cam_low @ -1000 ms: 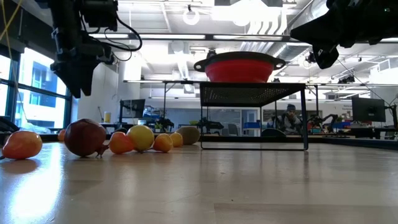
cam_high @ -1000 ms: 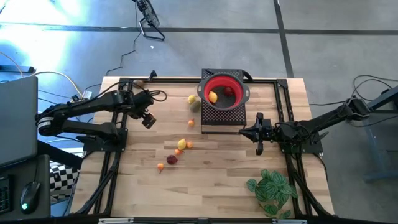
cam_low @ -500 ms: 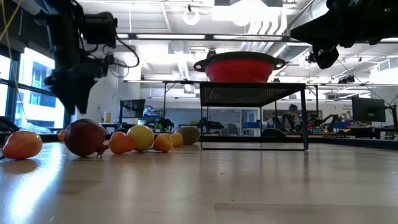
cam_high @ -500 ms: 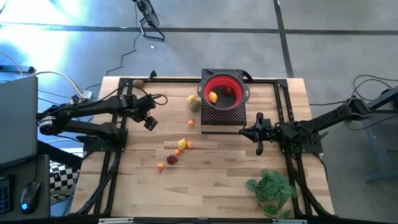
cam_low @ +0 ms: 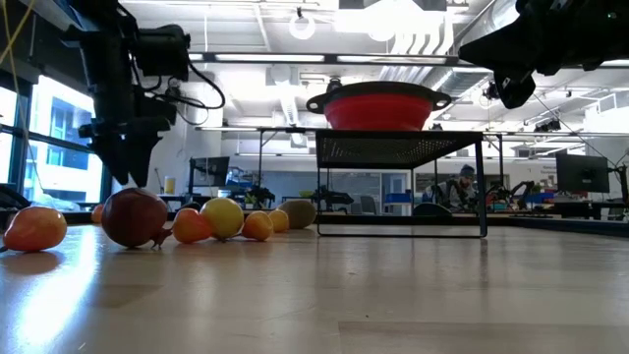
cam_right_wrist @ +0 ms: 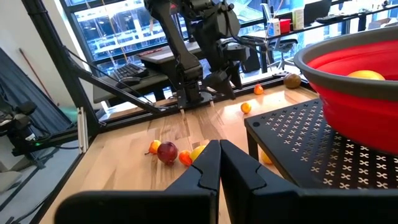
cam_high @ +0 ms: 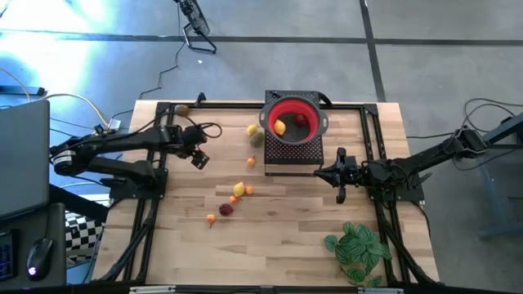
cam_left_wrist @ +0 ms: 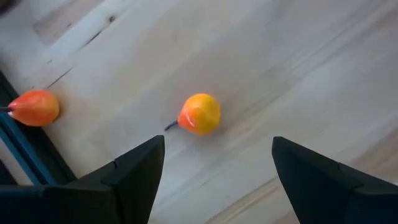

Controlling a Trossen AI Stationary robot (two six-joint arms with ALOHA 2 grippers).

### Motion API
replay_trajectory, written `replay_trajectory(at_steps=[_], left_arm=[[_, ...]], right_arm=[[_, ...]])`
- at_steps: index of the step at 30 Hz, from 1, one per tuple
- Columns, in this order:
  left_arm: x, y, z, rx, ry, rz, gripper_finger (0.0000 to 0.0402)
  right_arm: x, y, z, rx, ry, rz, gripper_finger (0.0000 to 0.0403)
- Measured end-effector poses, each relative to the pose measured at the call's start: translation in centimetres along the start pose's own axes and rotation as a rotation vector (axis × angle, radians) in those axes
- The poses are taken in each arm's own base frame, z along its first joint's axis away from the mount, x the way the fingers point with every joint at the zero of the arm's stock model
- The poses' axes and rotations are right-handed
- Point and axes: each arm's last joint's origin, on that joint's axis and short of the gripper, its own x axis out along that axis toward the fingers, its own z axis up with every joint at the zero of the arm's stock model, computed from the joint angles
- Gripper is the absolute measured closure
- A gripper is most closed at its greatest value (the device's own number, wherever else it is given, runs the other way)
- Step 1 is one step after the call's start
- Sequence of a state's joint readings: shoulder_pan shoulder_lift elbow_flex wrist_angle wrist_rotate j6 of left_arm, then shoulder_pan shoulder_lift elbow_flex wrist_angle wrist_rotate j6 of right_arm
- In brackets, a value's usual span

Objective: Pick & Place Fruit
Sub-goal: Put the orange pear into the red strainer bowl on the shelf

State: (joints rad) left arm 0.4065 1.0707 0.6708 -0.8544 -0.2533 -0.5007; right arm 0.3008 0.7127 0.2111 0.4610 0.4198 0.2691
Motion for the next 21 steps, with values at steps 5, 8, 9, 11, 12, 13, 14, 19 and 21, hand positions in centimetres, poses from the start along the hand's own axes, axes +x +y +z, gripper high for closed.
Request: replay_trajectory(at_steps=[5, 8, 9, 11, 12, 13, 14, 19, 21], left_arm=[[1.1, -0.3, 0.2, 0.016, 0.028, 0.063, 0.0110], [1.8, -0.6, 0.5, 0.028, 0.028, 0.095, 0.0110], [2.0, -0.7, 0.5, 0.036, 0.032, 0.097, 0.0110], [2.3, -0.8, 0.7, 0.049, 0.035, 0.094, 0.0110], [2.5, -0.9, 0.7, 0.053, 0.037, 0.093, 0.0110], [2.7, -1.0, 0.7, 0.060, 0.045, 0.093, 0.0110], [2.8, -1.0, 0.7, 0.070, 0.055, 0.090, 0.0110], [3.1, -1.1, 0.8, 0.088, 0.073, 0.084, 0.0110], [3.2, -0.8, 1.0, 0.082, 0.073, 0.076, 0.0110]], right_arm=[[0.0, 0.0, 0.0, 0.000, 0.000, 0.000, 0.0401], [0.0, 0.0, 0.0, 0.000, 0.000, 0.000, 0.0401], [0.0, 0.0, 0.0, 0.000, 0.000, 0.000, 0.0401], [0.0, 0.0, 0.0, 0.000, 0.000, 0.000, 0.0401], [0.0, 0.0, 0.0, 0.000, 0.000, 0.000, 0.0401], [0.0, 0.0, 0.0, 0.000, 0.000, 0.000, 0.0401], [0.0, 0.0, 0.0, 0.000, 0.000, 0.000, 0.0401], [0.0, 0.0, 0.0, 0.000, 0.000, 0.000, 0.0401], [0.0, 0.0, 0.0, 0.013, 0.000, 0.000, 0.0401]])
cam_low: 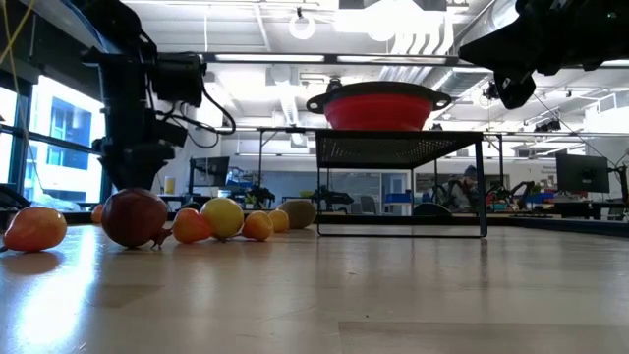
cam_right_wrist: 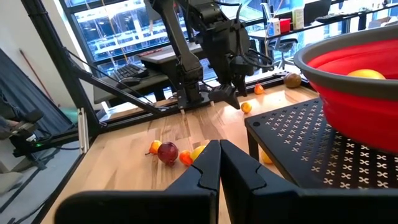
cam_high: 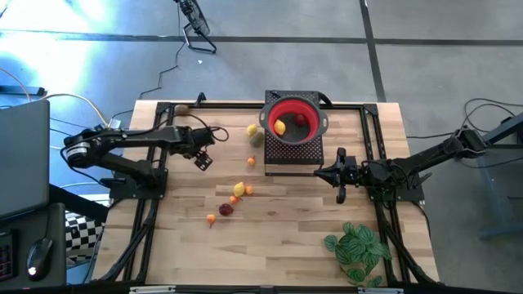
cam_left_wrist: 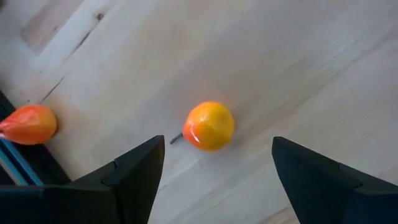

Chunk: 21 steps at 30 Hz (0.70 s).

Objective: Pick & Place Fruit
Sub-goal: Put the orange pear into the red strainer bowl on the shelf

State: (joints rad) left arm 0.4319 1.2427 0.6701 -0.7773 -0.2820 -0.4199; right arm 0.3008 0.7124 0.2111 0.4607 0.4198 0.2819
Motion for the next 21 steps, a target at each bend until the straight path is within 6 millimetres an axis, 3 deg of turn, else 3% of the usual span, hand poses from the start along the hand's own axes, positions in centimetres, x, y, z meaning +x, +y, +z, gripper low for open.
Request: replay_trajectory(at_steps=[9, 21], left_arm=[[0.7, 2.4, 1.0, -0.033, 0.030, -0.055, 0.0110], [1.0, 3.4, 1.3, -0.017, 0.049, -0.144, 0.0110]], right_arm=[[0.0, 0.0, 0.0, 0.010, 0.000, 0.000, 0.0401], [0.0, 0.0, 0.0, 0.010, 0.001, 0.000, 0.0401]])
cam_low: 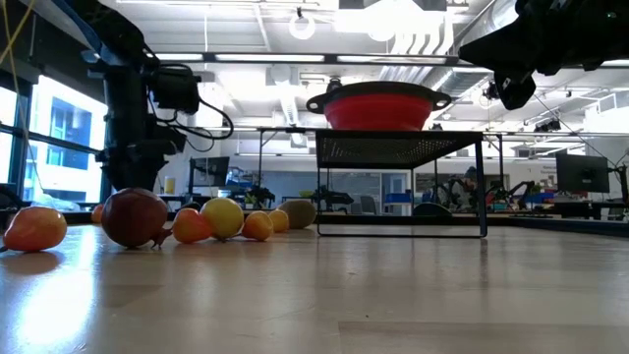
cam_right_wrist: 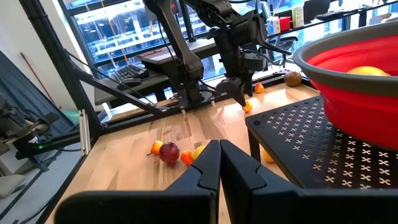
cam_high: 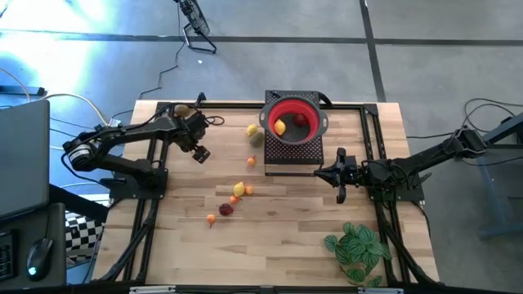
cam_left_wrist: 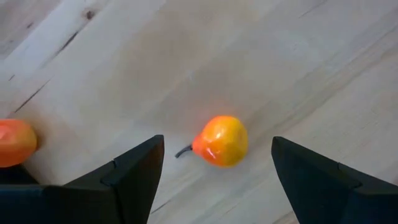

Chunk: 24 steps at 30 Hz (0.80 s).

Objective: Pick & Place Fruit
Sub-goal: Put the orange pear into the red strainer bowl on the shelf

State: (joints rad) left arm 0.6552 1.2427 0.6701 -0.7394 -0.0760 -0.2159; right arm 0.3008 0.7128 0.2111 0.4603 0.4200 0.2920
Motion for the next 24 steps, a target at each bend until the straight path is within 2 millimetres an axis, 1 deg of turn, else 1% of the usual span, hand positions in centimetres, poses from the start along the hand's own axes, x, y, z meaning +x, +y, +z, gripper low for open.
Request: replay_trajectory(at_steps=[4, 7, 10, 13, 24], left_arm=[[0.2, -0.2, 0.0, 0.027, -0.006, -0.048, 0.0110], [0.9, -0.1, -0.7, 0.047, 0.010, -0.068, 0.0110], [1.4, 0.0, -1.1, 0.044, 0.015, -0.038, 0.0110], [1.4, 0.1, -1.1, 0.032, 0.007, 0.003, 0.0110], [1.4, 0.1, -1.0, 0.040, 0.000, 0.005, 0.0110]], right_arm=[[0.0, 0.0, 0.0, 0.000, 0.000, 0.000, 0.0401], [0.0, 0.0, 0.0, 0.000, 0.000, 0.000, 0.0401], [0.0, 0.0, 0.0, 0.000, 0.000, 0.000, 0.0401], [0.0, 0.0, 0.0, 0.000, 0.000, 0.000, 0.0401], [0.0, 0.0, 0.0, 0.004, -0.001, 0.000, 0.0401]])
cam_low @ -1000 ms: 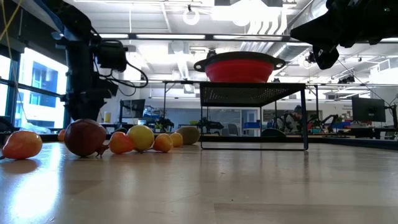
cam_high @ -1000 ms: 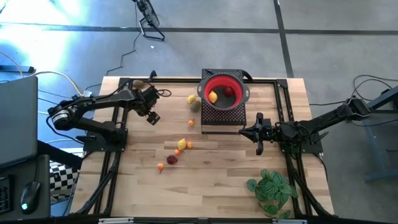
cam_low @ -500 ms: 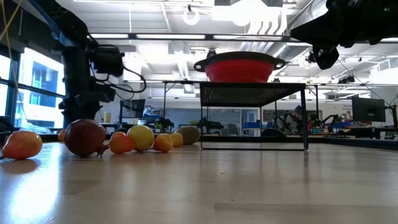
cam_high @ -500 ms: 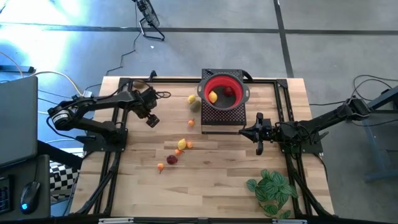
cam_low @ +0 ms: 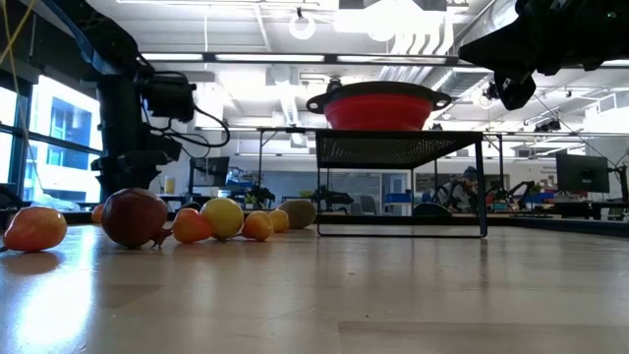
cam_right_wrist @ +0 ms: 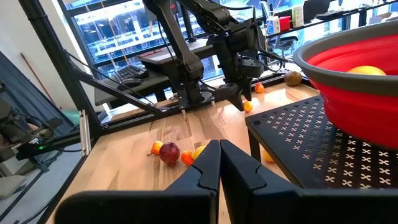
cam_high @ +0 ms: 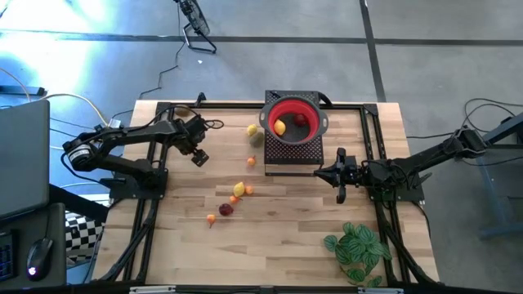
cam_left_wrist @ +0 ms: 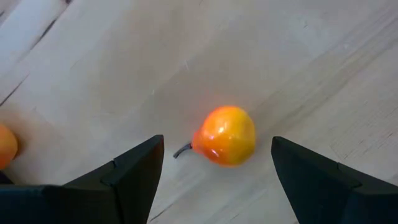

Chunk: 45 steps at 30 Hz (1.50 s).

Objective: Pick & Place Fruit
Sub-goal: Put the orange pear into the red strainer bowl on the shelf

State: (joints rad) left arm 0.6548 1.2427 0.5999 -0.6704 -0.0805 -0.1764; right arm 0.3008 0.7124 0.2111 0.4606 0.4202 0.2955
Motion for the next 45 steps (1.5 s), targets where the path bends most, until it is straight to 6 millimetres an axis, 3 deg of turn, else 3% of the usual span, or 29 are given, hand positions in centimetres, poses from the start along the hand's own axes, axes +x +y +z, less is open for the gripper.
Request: replay_trajectory(at_steps=[45], left_arm=[[1.3, -0.2, 0.2, 0.080, 0.031, -0.014, 0.0110]], right_arm=[[0.0, 0.0, 0.0, 0.000, 0.000, 0.000, 0.0401]])
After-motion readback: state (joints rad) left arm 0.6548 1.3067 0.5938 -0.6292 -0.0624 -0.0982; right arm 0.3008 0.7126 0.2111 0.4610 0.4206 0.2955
